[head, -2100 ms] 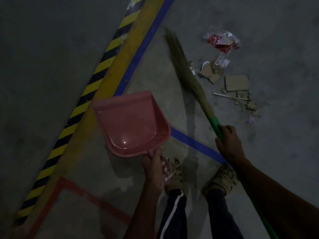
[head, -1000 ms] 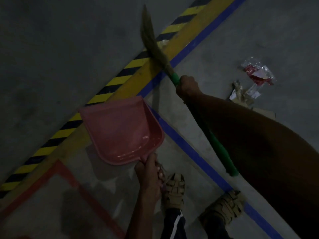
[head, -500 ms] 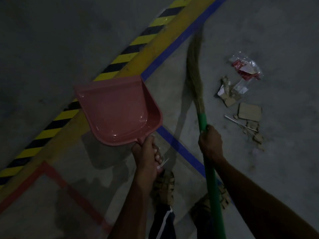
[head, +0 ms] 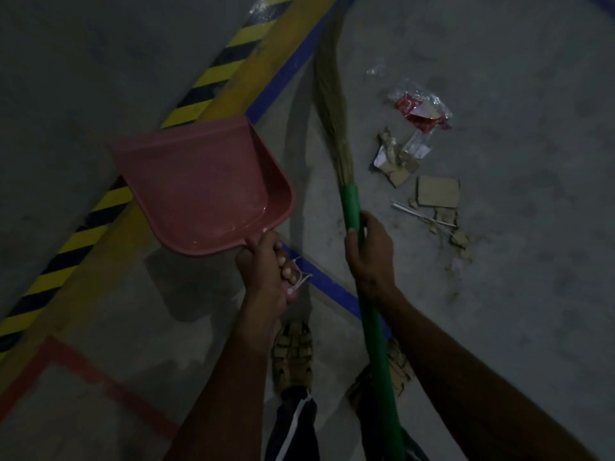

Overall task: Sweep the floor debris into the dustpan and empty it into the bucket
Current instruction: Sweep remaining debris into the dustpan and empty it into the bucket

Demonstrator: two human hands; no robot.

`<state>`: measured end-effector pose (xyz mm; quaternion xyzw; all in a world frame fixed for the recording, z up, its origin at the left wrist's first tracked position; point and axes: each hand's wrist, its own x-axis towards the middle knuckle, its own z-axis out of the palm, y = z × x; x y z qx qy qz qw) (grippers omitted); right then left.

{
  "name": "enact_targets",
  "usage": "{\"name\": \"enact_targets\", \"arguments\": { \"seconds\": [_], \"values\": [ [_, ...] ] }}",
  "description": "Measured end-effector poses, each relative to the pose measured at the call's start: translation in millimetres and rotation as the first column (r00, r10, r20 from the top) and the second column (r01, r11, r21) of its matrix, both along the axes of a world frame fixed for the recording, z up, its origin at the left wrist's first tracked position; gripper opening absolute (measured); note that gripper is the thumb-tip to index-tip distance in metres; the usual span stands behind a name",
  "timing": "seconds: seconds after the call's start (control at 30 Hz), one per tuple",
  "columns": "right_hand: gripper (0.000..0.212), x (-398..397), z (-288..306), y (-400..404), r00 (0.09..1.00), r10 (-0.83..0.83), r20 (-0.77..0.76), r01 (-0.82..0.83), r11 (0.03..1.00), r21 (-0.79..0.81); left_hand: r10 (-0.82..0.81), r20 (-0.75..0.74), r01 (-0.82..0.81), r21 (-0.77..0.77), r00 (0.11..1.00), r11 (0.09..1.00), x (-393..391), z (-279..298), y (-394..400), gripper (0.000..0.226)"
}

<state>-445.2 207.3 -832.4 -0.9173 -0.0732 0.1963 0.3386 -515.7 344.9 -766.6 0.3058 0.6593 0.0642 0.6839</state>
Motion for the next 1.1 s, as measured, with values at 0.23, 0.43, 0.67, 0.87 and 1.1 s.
{"name": "enact_targets", "arguments": {
  "seconds": [0.23,0.43,0.67,0.87,1.1],
  "values": [
    [0.029,126,-35,26,0.939,-0.211,-0.273,0.196,0.977,-0.079,-0.035,0.066,0.034,0.019,0.997,0.999,24,7,-16,0.03],
    [0.024,113,-13,-16,0.861,-0.346,-0.372,0.347,0.935,-0.067,-0.06,0.049,0.061,-0.033,0.997,0.998,31,8,-40,0.03],
    [0.037,7,-7,-116,0.892,-0.333,-0.306,0.324,0.943,-0.082,-0.152,0.034,0.154,-0.048,0.988,0.987,41,1,-84,0.033],
    [0.049,-41,-2,-174,0.956,-0.249,-0.156,0.242,0.968,-0.061,-0.192,0.115,0.197,-0.035,0.975,0.98,50,-4,-126,0.032],
    [0.049,-22,-5,-185,0.971,-0.235,-0.035,0.236,0.97,0.058,-0.251,0.121,0.26,-0.062,0.96,0.964,51,-22,-157,0.033]
  ]
}}
